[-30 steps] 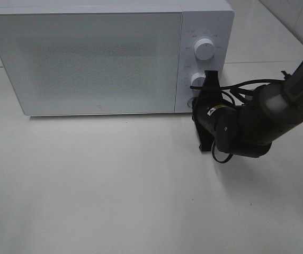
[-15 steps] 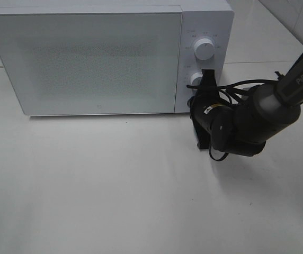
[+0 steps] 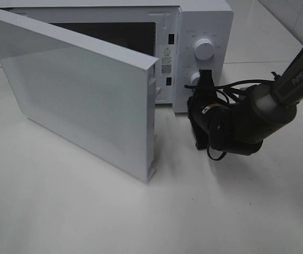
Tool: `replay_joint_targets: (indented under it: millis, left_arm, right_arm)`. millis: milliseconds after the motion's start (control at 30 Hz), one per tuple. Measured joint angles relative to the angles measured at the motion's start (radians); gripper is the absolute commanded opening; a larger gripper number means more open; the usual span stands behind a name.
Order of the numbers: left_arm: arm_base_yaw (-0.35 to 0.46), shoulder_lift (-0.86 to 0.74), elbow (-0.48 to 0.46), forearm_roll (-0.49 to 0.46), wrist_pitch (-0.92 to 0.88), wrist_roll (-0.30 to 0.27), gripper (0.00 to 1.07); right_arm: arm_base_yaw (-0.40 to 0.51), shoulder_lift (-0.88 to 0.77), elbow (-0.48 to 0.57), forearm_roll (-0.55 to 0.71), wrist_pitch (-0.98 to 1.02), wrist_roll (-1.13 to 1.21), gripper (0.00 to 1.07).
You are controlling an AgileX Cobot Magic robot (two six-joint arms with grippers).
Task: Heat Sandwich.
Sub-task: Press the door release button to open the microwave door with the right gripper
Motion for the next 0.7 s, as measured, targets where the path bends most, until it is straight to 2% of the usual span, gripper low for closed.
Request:
replay_joint_targets:
  millis: [433, 700]
  left_arm:
    - [0.0, 0.0, 0.0, 0.0, 0.0, 0.0, 0.97]
    - [0.0, 0.0, 0.0, 0.0, 0.0, 0.0, 0.97]
  right_arm:
    - [-0.003, -0.016, -0.013, 0.018, 0.08, 0.004, 0.0]
    - [-0.022, -0.055, 0.006, -0.025, 0.134, 0.012, 0.0]
